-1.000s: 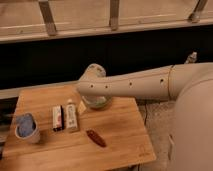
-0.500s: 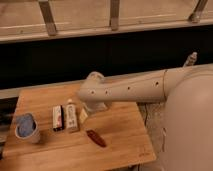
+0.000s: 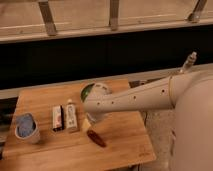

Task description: Place the pepper in the ceramic bowl

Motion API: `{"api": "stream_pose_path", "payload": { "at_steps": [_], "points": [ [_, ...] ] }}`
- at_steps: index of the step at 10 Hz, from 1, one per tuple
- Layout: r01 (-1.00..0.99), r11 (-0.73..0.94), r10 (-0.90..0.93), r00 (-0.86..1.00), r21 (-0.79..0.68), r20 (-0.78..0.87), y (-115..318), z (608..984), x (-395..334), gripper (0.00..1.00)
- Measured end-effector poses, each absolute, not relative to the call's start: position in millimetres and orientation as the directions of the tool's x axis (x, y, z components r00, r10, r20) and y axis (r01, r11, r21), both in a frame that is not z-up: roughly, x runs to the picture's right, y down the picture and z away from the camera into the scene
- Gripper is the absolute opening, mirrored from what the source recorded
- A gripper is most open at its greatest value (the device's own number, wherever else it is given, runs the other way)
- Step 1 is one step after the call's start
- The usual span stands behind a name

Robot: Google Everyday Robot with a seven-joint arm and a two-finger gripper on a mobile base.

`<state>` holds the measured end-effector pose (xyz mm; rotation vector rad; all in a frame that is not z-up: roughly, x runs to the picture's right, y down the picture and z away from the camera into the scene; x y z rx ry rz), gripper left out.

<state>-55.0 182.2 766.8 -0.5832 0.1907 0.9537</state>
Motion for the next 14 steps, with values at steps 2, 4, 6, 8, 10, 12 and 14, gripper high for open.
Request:
{"api": "stream_pose_path", "payload": {
  "at_steps": [2, 4, 6, 8, 10, 12, 14],
  "points": [
    [-0.809, 0.444, 0.709, 0.581, -0.386, -0.4, 182, 767, -57, 0.8],
    [-0.786, 0.473, 0.657, 0.615, -0.397, -0.435, 188, 771, -64, 0.8],
    [-0.777, 0.483, 0.608, 0.629, -0.403, -0.485, 203, 781, -65, 0.8],
    [-0.786, 0.475, 0.597, 0.618, -0.396, -0.512, 212, 783, -53, 0.8],
    [-0.795, 0.466, 0.593, 0.607, -0.389, -0.53, 220, 782, -49, 0.8],
    [-0.805, 0.451, 0.618, 0.594, -0.386, -0.516, 228, 781, -41, 0.8],
    [-0.8, 0.444, 0.653, 0.597, -0.403, -0.466, 237, 780, -40, 0.8]
  ]
}}
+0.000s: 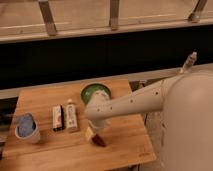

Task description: Place the pepper in the ceramic bowl

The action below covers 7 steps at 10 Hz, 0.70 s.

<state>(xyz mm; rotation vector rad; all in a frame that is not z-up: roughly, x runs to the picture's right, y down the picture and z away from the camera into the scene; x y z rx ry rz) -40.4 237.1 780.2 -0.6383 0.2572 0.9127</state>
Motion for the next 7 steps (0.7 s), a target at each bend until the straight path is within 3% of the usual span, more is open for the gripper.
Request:
{"api": "stream_pose_path", "payload": {
  "at_steps": [6, 7],
  "points": [
    [-0.763, 0.439, 0.679, 0.628, -0.474, -0.382, 260, 797, -47, 0.8],
    [-0.756, 0.446, 0.672, 0.637, -0.479, -0.378, 263, 799, -48, 0.73]
  ]
}}
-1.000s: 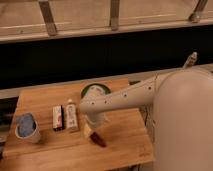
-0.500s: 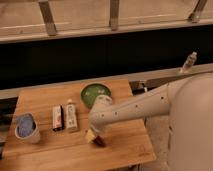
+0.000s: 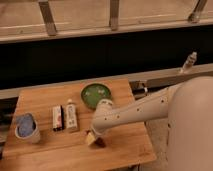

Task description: Place the pepper in the ceramic bowl

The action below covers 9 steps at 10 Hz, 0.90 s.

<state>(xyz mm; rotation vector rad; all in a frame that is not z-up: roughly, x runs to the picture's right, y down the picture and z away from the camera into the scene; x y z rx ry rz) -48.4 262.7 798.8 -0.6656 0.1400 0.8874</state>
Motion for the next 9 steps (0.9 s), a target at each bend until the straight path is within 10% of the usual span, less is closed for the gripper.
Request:
{"api": "stream_pose_path", "payload": {
  "at_steps": [7, 9],
  "points": [
    [-0.748, 0.45, 0.682, 0.64, -0.487, -0.354, 260.2, 794.8, -48.1, 0.06],
    [-0.748, 0.442, 0.687, 0.638, -0.496, -0.349, 260.2, 794.4, -48.3, 0.0]
  ]
}}
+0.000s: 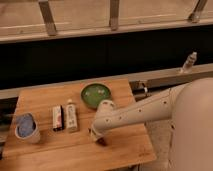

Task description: Place the pepper in the ceramic bowl

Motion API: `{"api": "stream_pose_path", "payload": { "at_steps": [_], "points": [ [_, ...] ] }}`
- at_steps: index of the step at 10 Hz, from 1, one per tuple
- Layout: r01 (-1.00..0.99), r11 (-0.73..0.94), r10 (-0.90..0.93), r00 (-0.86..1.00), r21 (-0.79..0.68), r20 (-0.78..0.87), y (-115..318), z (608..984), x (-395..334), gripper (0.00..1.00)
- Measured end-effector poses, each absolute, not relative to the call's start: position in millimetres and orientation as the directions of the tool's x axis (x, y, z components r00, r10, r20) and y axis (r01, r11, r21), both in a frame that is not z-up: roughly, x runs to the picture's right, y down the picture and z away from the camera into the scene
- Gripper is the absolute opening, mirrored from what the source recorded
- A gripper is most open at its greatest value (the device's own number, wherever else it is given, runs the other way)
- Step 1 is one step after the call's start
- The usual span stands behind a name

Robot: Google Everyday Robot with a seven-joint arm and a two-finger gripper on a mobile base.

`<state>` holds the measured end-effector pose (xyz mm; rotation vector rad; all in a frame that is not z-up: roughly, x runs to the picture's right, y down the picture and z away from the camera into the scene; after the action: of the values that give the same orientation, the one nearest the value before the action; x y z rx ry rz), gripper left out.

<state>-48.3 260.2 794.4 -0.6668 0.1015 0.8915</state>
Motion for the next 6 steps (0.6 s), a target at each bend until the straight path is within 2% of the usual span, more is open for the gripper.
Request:
{"api": "stream_pose_path", "payload": {
  "at_steps": [3, 6],
  "points": [
    [-0.778, 0.418, 0.715, 0.6, -0.47, -0.358, 239, 791, -44, 0.0],
    [-0.838, 0.396, 0.767, 0.526, -0.375, -0.366, 179, 791, -19, 0.0]
  ]
}}
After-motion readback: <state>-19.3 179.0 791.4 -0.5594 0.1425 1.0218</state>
